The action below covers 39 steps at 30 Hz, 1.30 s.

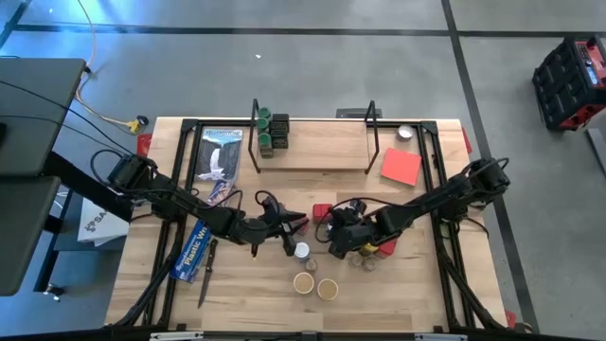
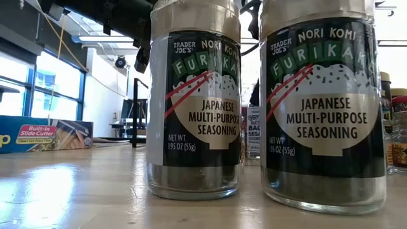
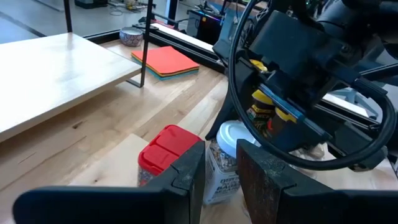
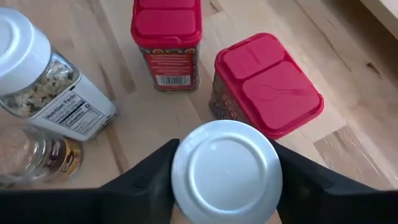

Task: Shelf spices
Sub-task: Put the white seasoning bottle on the shelf to the right of the top black seasoning can

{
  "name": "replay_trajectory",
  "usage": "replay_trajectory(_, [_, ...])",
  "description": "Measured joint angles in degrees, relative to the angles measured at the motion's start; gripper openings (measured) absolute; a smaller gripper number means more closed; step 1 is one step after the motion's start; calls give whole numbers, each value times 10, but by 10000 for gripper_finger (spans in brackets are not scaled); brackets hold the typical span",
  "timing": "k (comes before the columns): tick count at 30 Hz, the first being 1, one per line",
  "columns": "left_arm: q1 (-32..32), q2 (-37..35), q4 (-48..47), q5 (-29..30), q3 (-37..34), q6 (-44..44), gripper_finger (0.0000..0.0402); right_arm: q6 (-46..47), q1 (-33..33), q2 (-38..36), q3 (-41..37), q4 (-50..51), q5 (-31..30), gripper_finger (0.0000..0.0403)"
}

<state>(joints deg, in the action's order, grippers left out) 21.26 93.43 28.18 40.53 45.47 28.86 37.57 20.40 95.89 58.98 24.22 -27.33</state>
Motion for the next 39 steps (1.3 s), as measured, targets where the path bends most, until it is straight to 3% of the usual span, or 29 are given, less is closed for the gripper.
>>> replay_trajectory(7, [0,0,-4,0,0,0,87,-29,-1,-22,-1,25,35,192])
replay_trajectory(13, [5,0,-5,5,0,-20,87,-90,-24,-101,-2,70,39,192])
replay_trajectory(16, [8,-8,-10,5,0,-22,87,-155,-64,-144,0,68,52,192])
replay_trajectory(21, [18,-51,-37,7,0,-36,87,-294,-186,-163,55,64,141,192])
replay_trajectory(25, [26,-100,-80,18,0,-40,87,-404,-285,-128,125,43,231,192])
replay_trajectory(30, [39,-149,-135,49,0,-36,87,-501,-371,-23,210,53,334,192])
replay_trajectory(39, [63,-166,-171,91,0,-32,87,-583,-445,183,379,91,354,192])
